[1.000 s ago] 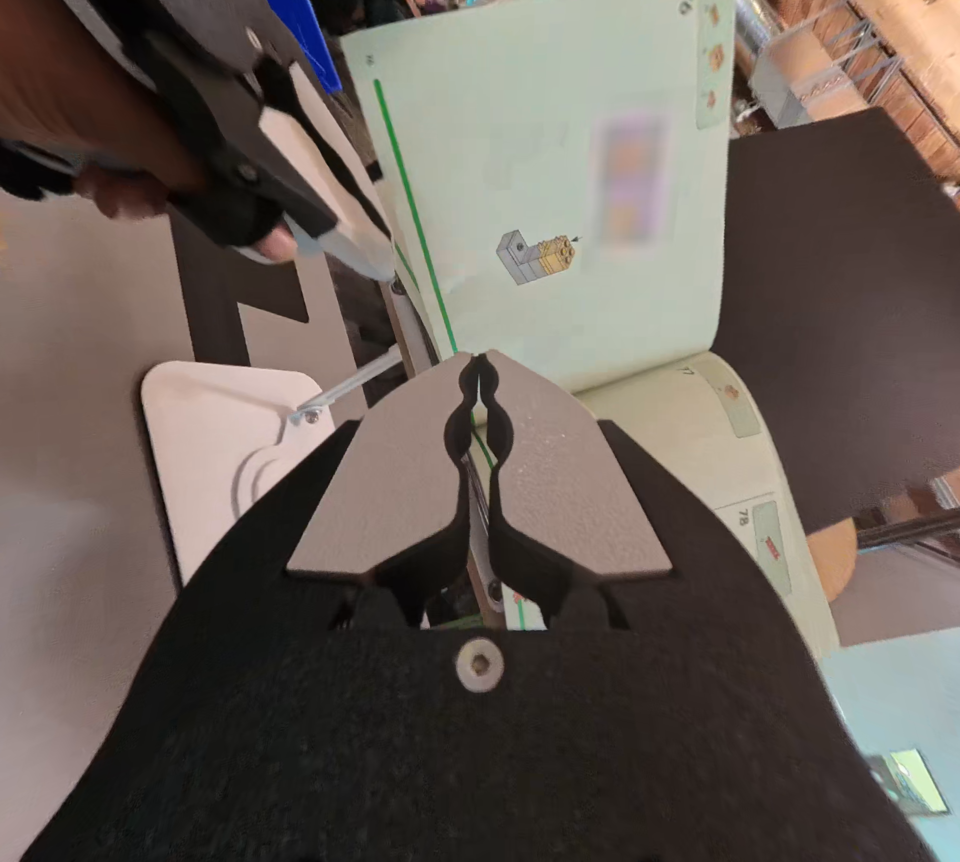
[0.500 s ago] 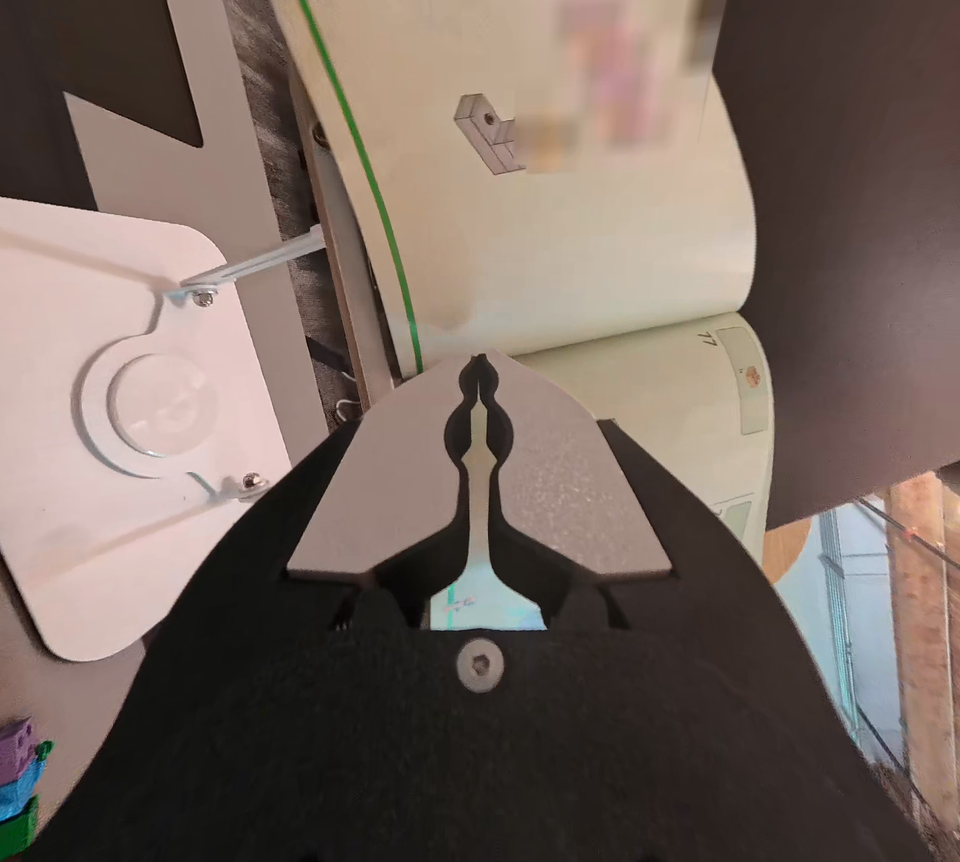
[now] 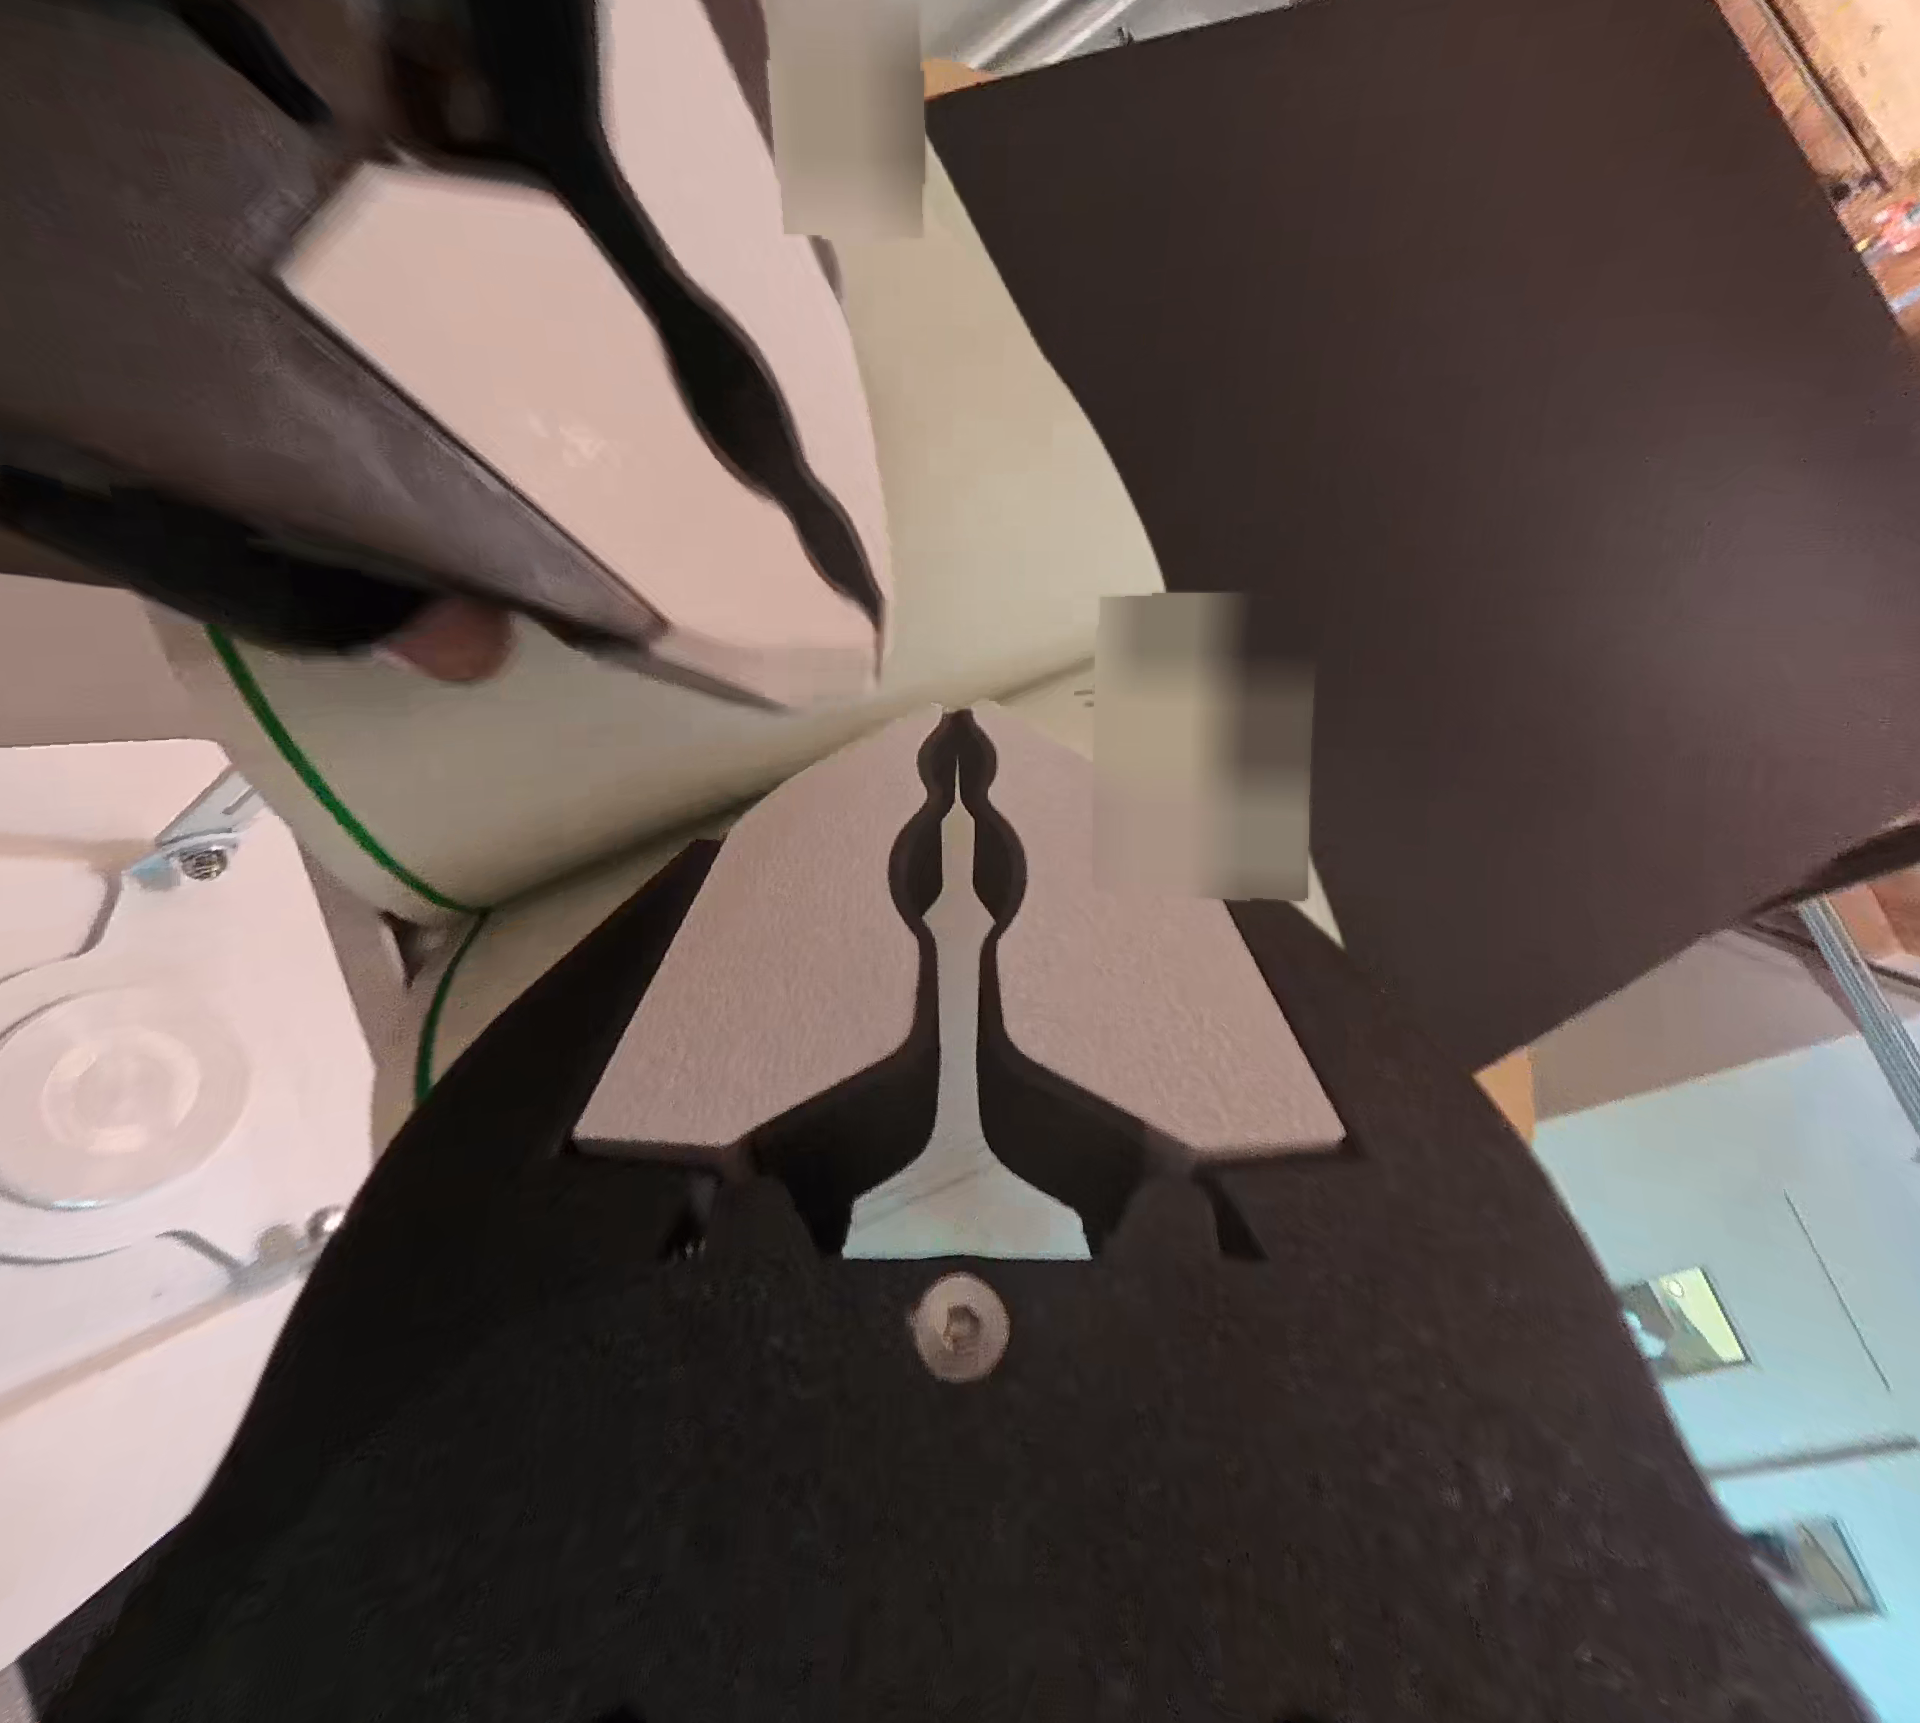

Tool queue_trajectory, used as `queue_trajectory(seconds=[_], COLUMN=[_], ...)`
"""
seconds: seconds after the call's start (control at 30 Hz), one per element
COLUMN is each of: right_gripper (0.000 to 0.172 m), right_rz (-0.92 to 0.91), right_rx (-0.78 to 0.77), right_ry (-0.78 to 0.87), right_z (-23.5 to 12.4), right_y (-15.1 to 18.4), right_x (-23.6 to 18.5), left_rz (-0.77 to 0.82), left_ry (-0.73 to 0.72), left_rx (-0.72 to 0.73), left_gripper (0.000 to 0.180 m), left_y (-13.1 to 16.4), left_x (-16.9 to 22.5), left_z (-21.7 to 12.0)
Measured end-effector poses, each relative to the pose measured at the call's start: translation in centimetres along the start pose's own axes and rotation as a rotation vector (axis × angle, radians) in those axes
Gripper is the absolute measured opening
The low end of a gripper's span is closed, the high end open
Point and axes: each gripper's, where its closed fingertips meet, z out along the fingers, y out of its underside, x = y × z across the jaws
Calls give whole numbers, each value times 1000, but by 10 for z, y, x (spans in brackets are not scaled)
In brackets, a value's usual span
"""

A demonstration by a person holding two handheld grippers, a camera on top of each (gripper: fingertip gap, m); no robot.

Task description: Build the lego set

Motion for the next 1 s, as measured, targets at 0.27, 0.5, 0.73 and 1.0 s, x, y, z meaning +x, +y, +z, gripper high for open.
queue_trajectory(seconds=[0.27,0.5,0.73,1.0], right_gripper=[0,0,0,0], right_rz=[-103,-226,-317,-223], right_rx=[-84,-113,-185,-294], right_ry=[-102,-192,-290,-293], right_z=[22,10,-5,-30], right_y=[25,39,55,91], right_x=[-20,-65,-94,-72], left_rz=[141,199,274,186], left_ry=[57,73,53,-20], left_rx=[-193,-259,-367,-422], left_gripper=[0,0,0,0], left_y=[34,62,96,117], left_x=[2,20,27,-2], left_z=[23,13,-1,-24])
